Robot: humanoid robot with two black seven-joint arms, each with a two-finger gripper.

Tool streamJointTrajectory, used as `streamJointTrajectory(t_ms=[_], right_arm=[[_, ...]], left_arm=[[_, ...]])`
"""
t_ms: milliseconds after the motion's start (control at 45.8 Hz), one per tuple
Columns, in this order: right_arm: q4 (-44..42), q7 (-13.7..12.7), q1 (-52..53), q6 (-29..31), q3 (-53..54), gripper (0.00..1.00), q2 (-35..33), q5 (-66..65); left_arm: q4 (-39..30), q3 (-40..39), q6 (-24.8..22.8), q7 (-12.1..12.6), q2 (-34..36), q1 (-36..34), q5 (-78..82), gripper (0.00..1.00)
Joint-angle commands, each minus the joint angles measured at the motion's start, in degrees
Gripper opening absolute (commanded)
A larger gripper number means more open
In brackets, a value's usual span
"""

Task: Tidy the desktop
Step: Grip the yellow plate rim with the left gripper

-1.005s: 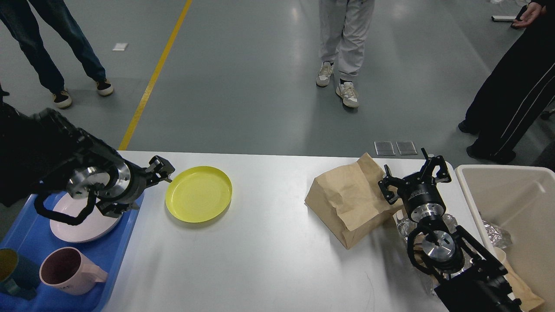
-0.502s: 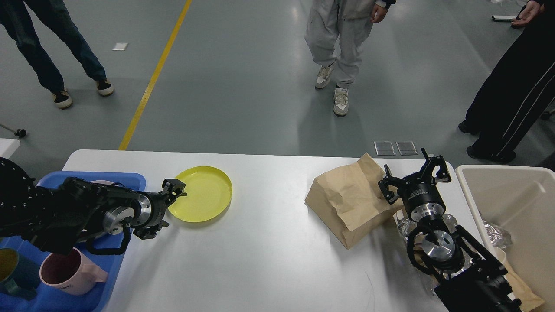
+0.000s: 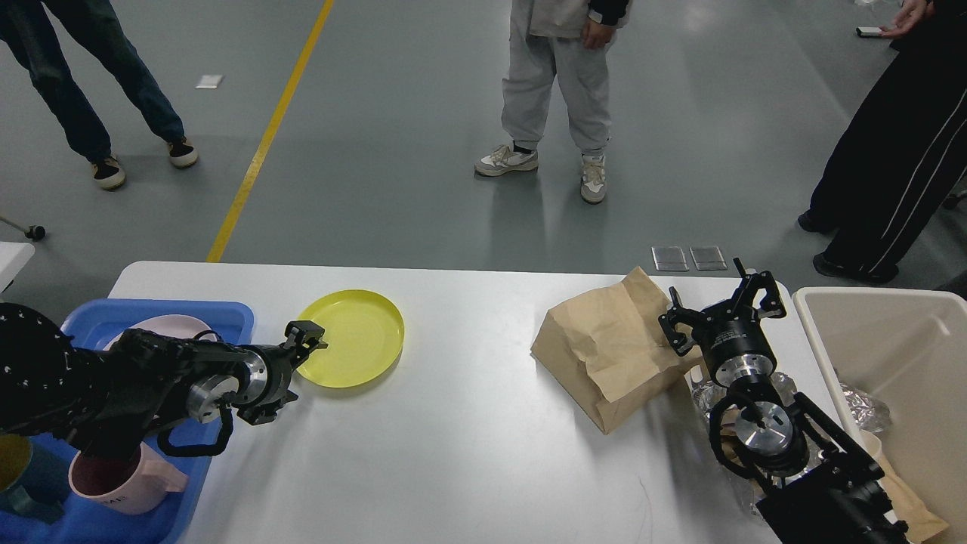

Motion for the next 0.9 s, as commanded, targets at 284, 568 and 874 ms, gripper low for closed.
streamJointTrajectory(t_ms=[284, 568, 874], right_arm=[[0.0, 0.0, 0.0, 0.0, 0.0, 1.0, 0.0, 0.0], [0.0, 0.0, -0.1, 0.0, 0.0, 1.0, 0.0, 0.0], [0.0, 0.0, 0.0, 0.0, 0.0, 1.0, 0.0, 0.0]], left_arm=[[1.0, -1.1, 0.1, 0.5, 0.0, 1.6, 0.1, 0.54], [1.1, -1.8, 0.0, 0.6, 0.3, 1.9, 0.1, 0.44], [1.1, -1.9, -0.8, 0.5, 0.5, 1.9, 0.1, 0.24]])
